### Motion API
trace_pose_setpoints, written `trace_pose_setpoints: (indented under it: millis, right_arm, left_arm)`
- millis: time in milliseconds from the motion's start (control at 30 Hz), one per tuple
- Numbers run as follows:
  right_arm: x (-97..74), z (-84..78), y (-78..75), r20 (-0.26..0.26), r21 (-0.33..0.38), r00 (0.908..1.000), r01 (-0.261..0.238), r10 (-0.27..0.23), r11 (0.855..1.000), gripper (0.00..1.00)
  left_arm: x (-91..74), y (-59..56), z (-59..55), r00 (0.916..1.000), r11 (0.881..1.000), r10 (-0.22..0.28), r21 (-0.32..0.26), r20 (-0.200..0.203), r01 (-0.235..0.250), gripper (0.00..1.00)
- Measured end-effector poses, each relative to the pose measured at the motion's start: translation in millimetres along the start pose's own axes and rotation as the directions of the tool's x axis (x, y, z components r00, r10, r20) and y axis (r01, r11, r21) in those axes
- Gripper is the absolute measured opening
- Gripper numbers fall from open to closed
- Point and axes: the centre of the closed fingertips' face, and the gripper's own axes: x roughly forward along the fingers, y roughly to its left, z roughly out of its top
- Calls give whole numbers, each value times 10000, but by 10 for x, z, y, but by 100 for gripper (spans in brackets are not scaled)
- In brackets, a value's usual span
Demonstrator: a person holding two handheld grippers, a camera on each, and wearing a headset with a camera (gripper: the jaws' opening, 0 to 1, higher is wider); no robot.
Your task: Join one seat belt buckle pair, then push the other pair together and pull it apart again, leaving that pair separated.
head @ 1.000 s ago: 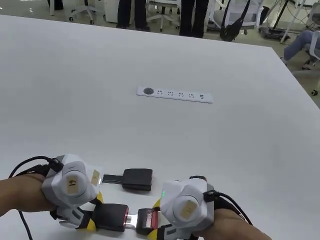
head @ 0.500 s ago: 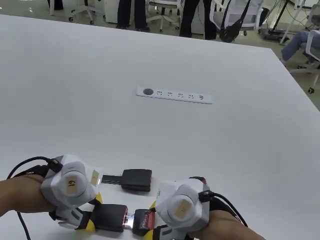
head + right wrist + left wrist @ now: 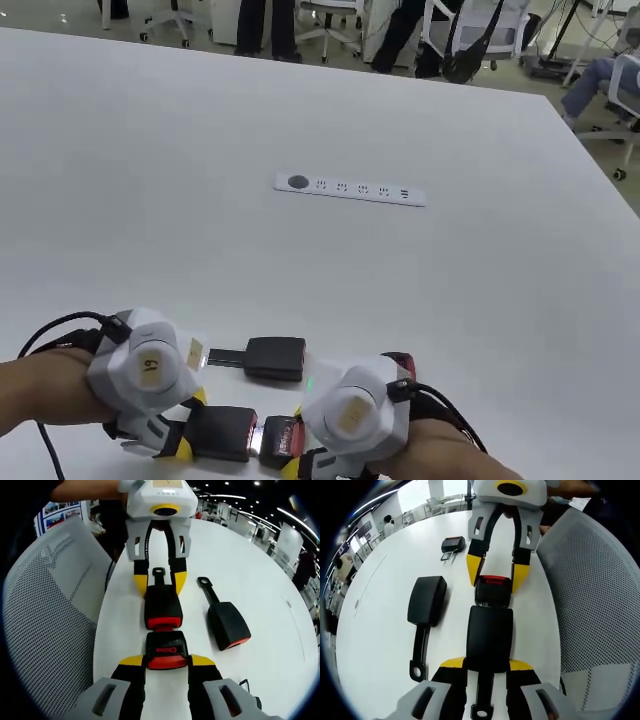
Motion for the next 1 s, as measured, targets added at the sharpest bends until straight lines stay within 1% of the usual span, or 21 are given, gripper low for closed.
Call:
trace_pose_setpoints:
  millis: [100,133,167,200,333,400,467,533,567,600,633,667,733,767,800,867,933,967,1000]
  right_arm:
    - [16,20,1,3,39,10000,9,-9,10000,27]
    - [-49,-119,-32,-717,582,9967,414,-372,9974,27]
    - [-24,-50,-41,-260,252,9996,128,-121,9996,27]
    - [-27,-49,-46,-218,217,9997,90,-85,9997,27]
    - [-23,-26,-49,-239,184,9997,108,-104,9998,28]
    - [-37,-13,-48,-168,175,9998,62,-59,9998,28]
    - [-30,3,-51,79,84,9999,86,-86,9999,29]
    - [-36,7,-46,320,-71,9995,22,-20,10000,28]
    - [-30,-5,-37,325,-66,9995,32,-30,10000,28]
    - [-17,16,-48,335,-8,9994,30,-30,10000,29]
    - [5,22,-51,302,11,9995,42,-42,10000,29]
    - [24,37,-53,258,15,9996,80,-80,10000,29]
    - [48,34,-60,147,-71,9998,129,-128,9999,29]
    - [37,19,-58,203,-26,9997,105,-104,9999,29]
    - [33,23,-49,385,177,9993,3,-10,9998,29]
    - [41,-3,-56,482,158,9988,15,-23,9999,29]
    - [53,23,-26,505,229,9987,-28,17,9997,29]
    - [51,32,16,515,540,9984,-280,252,9981,30]
    - [53,42,15,527,484,9982,-303,277,9984,30]
  left_arm:
    - [-3,-2,6,10000,9999,37,-103,85,-37,29]
    - [-11,8,-47,9999,9998,72,-179,-74,-73,29]
    - [8,25,-36,9999,9999,58,-159,87,-56,29]
    - [10,28,-28,9999,9999,59,-138,124,-58,29]
    - [-2,19,-9,10000,10000,53,-51,-4,-53,30]
    - [-2,19,-13,10000,10000,21,95,20,-21,30]
    - [-6,19,-21,9999,9998,-7,218,134,4,30]
    - [-11,15,-23,9998,9998,-8,223,214,3,31]
    - [-10,15,-19,9997,9997,-1,238,227,-4,31]
    - [-7,16,-21,9998,9997,3,258,208,-8,31]
    - [-1,20,-17,9999,9997,14,263,143,-18,31]
    - [-2,22,-12,10000,9996,25,296,-25,-24,31]
    - [-1,25,-20,10000,9996,-21,275,-21,22,31]
    - [-1,26,-24,10000,9995,-30,322,-5,30,31]
    - [-2,26,-35,10000,9993,-38,366,72,35,31]
    - [1,25,-40,9999,9993,-43,380,157,37,31]
    - [3,16,-42,9999,9989,-87,470,132,81,31]
    - [1,6,-54,9999,9987,-133,488,41,130,31]
    - [-1,-1,-53,9999,9985,-141,534,22,139,32]
